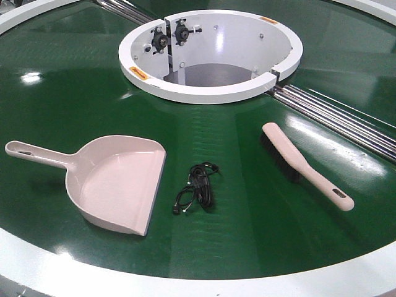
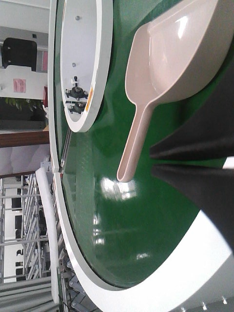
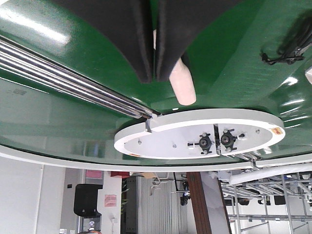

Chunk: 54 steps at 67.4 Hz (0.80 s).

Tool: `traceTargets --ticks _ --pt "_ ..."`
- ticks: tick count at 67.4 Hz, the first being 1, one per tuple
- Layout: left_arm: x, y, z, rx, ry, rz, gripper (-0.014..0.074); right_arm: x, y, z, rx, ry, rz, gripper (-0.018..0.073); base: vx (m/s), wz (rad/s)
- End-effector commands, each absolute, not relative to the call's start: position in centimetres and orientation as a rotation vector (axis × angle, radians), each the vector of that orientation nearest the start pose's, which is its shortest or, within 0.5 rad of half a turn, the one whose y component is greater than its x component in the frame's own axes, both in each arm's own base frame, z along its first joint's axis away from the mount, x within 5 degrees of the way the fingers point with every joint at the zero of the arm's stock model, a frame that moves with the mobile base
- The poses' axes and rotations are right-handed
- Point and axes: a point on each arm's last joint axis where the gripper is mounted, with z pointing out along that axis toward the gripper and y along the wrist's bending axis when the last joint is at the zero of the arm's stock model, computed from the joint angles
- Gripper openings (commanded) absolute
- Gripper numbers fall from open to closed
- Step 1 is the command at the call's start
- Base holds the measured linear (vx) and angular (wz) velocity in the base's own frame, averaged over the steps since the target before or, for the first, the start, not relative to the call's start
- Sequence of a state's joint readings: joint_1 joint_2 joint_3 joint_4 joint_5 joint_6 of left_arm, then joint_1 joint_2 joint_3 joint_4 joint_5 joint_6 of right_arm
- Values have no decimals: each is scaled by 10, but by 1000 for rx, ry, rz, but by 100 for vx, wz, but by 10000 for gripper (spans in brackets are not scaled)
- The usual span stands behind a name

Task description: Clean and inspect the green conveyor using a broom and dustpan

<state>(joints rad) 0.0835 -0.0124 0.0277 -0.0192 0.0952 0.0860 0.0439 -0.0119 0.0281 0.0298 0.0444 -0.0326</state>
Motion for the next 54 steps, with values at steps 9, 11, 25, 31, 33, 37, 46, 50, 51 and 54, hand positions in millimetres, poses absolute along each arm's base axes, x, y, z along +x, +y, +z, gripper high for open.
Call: traceTargets --ticks 9,11,25,31,33,37,46,50,51,54 --pt "56 5 200 -22 1513 115 -6 56 2 206 -44 1468 18 -8 0 0" --pt "56 5 200 -22 1513 115 -6 56 2 206 -44 1468 18 -8 0 0" --pt "56 5 200 -22 1513 115 -6 56 2 206 -44 1468 18 -8 0 0" --pt "56 5 200 -22 1513 115 -6 56 2 206 -44 1468 18 -8 0 0" --pt "56 5 200 -22 1513 115 -6 56 2 206 -44 1468 18 -8 0 0" --pt "56 5 200 -22 1513 115 -6 56 2 206 -44 1468 18 -8 0 0" --pt "56 5 200 -22 1513 115 -6 56 2 206 -44 1468 18 -8 0 0" --pt "56 5 200 -22 1513 115 -6 56 2 206 -44 1468 18 -8 0 0" --pt "56 5 200 -22 1513 115 -6 56 2 206 -44 1468 18 -8 0 0" --pt "56 5 200 -22 1513 115 -6 56 2 206 -44 1468 18 -8 0 0"
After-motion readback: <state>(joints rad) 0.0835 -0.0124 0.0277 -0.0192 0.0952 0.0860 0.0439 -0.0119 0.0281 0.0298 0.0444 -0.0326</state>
